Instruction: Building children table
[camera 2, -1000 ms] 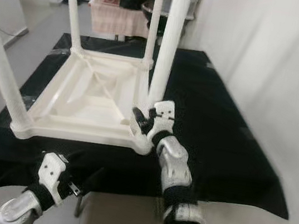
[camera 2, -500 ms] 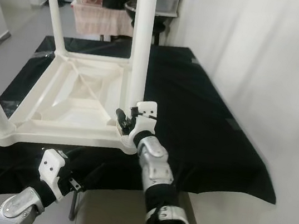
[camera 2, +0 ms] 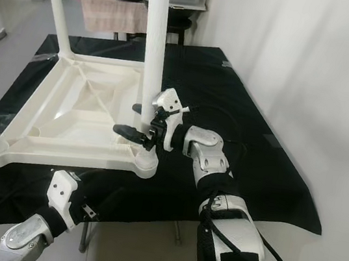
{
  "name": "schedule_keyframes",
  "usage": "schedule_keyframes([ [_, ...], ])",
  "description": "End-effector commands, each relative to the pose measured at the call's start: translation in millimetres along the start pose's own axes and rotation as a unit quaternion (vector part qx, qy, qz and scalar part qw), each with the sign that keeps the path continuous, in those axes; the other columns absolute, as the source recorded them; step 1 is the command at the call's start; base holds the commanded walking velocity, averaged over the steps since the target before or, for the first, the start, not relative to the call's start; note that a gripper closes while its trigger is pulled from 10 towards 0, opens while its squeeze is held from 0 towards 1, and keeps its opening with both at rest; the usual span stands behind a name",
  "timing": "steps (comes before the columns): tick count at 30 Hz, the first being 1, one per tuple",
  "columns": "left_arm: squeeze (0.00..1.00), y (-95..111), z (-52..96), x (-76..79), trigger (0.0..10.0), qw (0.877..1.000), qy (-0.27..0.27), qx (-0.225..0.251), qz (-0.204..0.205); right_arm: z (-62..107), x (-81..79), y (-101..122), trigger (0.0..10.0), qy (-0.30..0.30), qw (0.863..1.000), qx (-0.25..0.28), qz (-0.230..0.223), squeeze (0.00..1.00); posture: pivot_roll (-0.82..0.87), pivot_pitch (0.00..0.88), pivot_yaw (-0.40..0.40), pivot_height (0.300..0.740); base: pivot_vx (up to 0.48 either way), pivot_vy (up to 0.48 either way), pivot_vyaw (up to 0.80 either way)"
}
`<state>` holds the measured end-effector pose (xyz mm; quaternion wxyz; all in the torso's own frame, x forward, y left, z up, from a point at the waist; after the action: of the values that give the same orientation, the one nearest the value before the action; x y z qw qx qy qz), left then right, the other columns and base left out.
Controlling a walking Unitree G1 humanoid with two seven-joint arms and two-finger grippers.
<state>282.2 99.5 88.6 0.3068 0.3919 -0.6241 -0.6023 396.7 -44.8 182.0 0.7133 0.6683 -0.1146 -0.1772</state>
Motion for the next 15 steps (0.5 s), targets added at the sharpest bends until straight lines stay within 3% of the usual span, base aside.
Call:
schedule_keyframes([
  [1, 0.0, -5, 0.8, -1.7, 10.0, 1.0, 0.001, -0.009, 0.009, -6.5, -6.2, 4, 1.9, 0.024, 1.0, 0.002, -0.007, 0.0, 0.03, 0.0, -0.031, 0.74, 0.0, 0.0, 0.0],
  [2, 0.0, -5, 1.1, -1.9, 10.0, 1.0, 0.001, -0.01, 0.01, -5.1, -5.4, 3, 0.0, 0.022, 1.0, 0.002, -0.009, 0.0, 0.04, 0.0, -0.026, 0.74, 0.0, 0.0, 0.0],
  [13, 0.0, -5, 2.8, -1.2, 10.0, 1.0, 0.0, -0.01, 0.014, 15.4, 8.0, -10, 0.0, -0.013, 1.0, 0.014, -0.023, 0.0, 0.02, 0.0, -0.018, 0.74, 0.0, 0.0, 0.0],
  [14, 0.0, -5, 4.0, -0.6, 10.0, 1.0, -0.001, -0.009, 0.014, 22.5, 13.4, -20, 0.0, -0.05, 0.998, 0.014, -0.026, 0.0, 0.01, 0.0, -0.026, 0.74, 0.0, 0.0, 0.0],
  [15, 0.0, -4, 6.0, 0.1, 10.0, 1.0, -0.001, -0.009, 0.016, 29.7, 21.8, -47, 0.0, -0.162, 0.985, 0.017, -0.049, 0.0, 0.01, 0.0, -0.03, 0.74, 0.0, 0.0, 0.0],
])
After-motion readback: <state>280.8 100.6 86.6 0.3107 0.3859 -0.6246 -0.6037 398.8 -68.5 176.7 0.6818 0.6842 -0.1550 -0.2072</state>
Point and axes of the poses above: a point about 5 cm out from each wrist's last joint towards the gripper, its own z axis pointing back from the gripper into the wrist, its own y axis along the axis of the wrist's last joint, x = y × z, the point moved 5 cm from there along -z, pointing out of the wrist towards the gripper, and after that the axes turned 7 degrees about -z, right-handed, at the moved point
